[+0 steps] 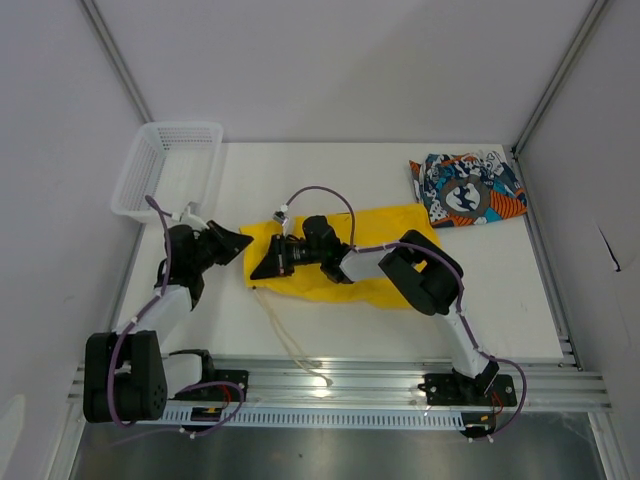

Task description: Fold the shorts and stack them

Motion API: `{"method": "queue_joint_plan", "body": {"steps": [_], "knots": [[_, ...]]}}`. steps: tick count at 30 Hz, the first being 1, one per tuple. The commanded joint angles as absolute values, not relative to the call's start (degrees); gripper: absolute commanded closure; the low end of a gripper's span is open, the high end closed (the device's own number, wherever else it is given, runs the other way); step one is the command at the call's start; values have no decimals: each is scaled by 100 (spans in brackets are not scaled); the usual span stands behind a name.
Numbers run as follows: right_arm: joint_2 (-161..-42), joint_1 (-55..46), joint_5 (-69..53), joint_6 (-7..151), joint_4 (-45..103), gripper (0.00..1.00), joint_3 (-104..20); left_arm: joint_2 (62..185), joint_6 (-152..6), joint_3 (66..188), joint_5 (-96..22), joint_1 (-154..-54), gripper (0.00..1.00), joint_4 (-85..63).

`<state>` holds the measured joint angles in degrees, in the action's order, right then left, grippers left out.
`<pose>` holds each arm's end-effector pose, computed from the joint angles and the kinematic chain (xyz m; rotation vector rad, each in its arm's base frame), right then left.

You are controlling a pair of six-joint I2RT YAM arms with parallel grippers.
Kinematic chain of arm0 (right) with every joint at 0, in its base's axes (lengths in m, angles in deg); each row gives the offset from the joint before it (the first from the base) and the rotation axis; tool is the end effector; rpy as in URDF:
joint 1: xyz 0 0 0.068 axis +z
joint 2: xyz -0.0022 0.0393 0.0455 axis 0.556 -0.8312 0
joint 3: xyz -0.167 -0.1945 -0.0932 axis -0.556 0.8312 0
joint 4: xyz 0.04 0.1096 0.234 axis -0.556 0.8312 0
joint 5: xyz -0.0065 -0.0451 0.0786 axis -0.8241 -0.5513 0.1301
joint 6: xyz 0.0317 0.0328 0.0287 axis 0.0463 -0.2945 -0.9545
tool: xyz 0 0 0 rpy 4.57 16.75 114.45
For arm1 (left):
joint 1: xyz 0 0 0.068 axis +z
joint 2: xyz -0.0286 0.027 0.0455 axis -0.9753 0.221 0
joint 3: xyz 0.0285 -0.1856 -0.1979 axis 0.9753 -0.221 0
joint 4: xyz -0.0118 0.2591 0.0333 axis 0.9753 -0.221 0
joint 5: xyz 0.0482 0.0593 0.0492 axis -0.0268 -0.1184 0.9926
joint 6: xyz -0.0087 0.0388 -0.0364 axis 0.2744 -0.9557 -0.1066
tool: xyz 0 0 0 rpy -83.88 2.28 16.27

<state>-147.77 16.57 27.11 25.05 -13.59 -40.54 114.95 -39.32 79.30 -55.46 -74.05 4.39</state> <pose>0.2832 0.3797 0.1455 -0.6047 2.0964 1.8483 0.2338 -0.0032 0.1932 -0.5476 1.9953 -0.9276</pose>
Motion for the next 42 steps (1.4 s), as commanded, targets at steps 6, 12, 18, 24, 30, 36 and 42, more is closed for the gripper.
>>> {"method": "queue_joint_plan", "body": {"steps": [6, 12, 18, 24, 30, 36, 42], "knots": [[-14847, 1649, 2359, 2720, -1511, 100, -4503, 11675, -3795, 8058, -5577, -7363, 88, 1259], [-15128, 1614, 2184, 2421, -2074, 100, -4600, 12783, -3628, 8023, -5656, -7363, 93, 2111], [-15559, 1597, 1990, 2693, -1134, 100, -5092, 13538, -3628, 8102, -5577, -7354, 94, 2507], [-15823, 1500, 1805, 2658, -897, 100, -4785, 13987, -3759, 8268, -5454, -7354, 94, 2569], [-15647, 1500, 1375, 3070, -213, 100, -4433, 14243, -3663, 8427, -5524, -7354, 92, 2701], [-15595, 1544, 918, 3519, 825, 100, -4600, 14304, -3733, 8559, -5507, -7363, 79, 2587], [-15306, 1535, 1014, 3721, 1054, 100, -4582, 14050, -3926, 8638, -5454, -7371, 27, 2176]]}}
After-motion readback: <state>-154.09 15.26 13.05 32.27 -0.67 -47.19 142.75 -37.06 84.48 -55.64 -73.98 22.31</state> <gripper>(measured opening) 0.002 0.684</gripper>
